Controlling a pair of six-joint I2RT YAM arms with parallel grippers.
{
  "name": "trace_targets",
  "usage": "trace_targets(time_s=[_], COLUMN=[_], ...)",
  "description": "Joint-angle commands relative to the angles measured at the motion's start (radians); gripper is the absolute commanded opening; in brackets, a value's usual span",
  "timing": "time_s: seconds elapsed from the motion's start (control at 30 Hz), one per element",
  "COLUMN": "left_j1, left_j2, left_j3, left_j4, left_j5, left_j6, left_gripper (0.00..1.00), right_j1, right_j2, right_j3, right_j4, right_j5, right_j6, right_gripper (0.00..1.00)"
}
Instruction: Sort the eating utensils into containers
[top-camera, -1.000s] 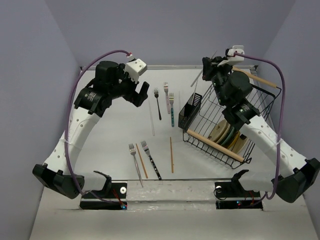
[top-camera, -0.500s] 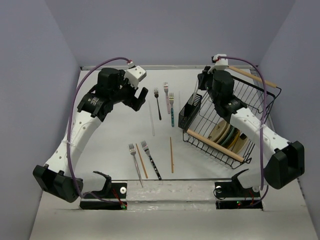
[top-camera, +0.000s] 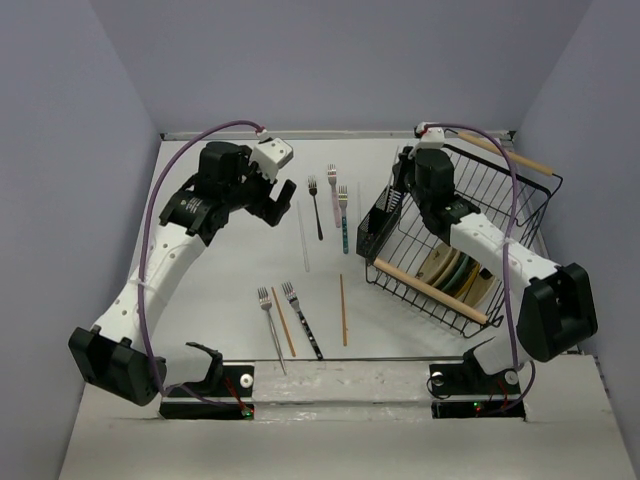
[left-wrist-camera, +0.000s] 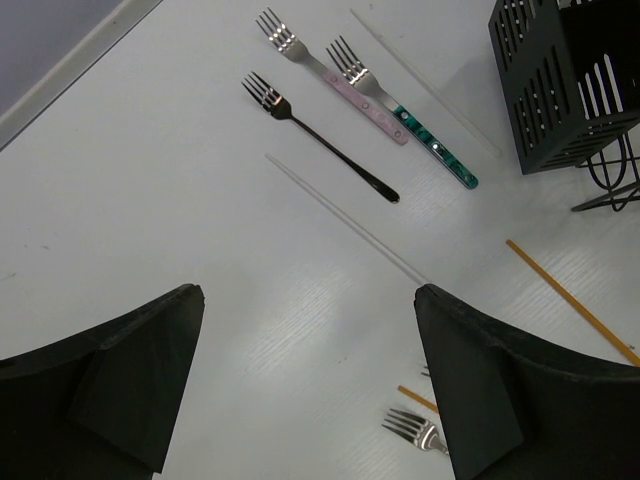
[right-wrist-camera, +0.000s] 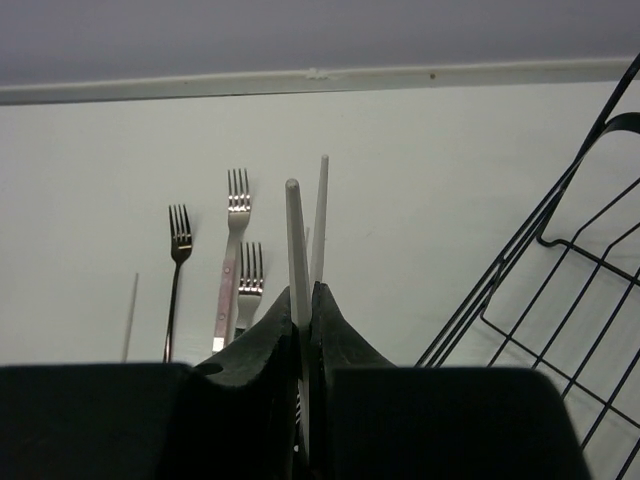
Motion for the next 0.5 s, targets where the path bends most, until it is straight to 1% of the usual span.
trace_targets(time_s=[0.0,0.03,0.07,0.13,0.17,0.23,0.27,0.3,0.37,0.43,0.47], left_j1=[0.007,0.007,0.007,0.009,0.007,0.007,0.007,0.007,0.009,0.007,0.007], left_j2=[-0.035,-0.032,-0.032,-0.026,-0.018,-0.003,0.002,0.009,0.037,0.078,0.094], left_j3=[-0.016,-0.017,-0.020,-0.030,-0.033,-0.046,-0.053,-0.063,-0.073,-0.079,-0.079], left_j4=[0.042,0.045,0.047,0.056,0.059,0.076,0.083,0.093,0.120,0.145,0.151], left_j5=[0.002,0.002,0.002,0.003,0.003,0.000,-0.003,-0.009,-0.024,-0.035,-0.034], left_j6=[0.007,0.007,0.004,0.001,-0.003,-0.009,-0.010,-0.016,-0.022,-0.039,-0.047], left_gripper=[0.99,0.99,0.99,0.99,0.99,0.99,0.99,0.99,0.99,0.95,0.90], right_j1=[-0.004,-0.004,-0.004,-0.004,-0.004,-0.004,-0.004,-0.004,-0.004,-0.004,-0.004], right_j2=[0.003,0.003,0.002,-0.003,-0.007,-0.018,-0.023,-0.029,-0.037,-0.044,-0.049], right_j3=[-0.011,-0.014,-0.015,-0.021,-0.023,-0.031,-0.031,-0.032,-0.034,-0.035,-0.037], right_j4=[0.059,0.058,0.058,0.059,0.058,0.058,0.059,0.058,0.059,0.056,0.056], right_j5=[0.018,0.007,0.006,0.004,0.010,0.018,0.021,0.023,0.024,0.026,0.027], right_j6=[0.009,0.009,0.011,0.015,0.015,0.015,0.015,0.009,0.004,-0.003,-0.002], right_gripper=[0.07,0.12,0.21,0.29,0.35,0.41,0.48,0.51,0.53,0.53,0.53])
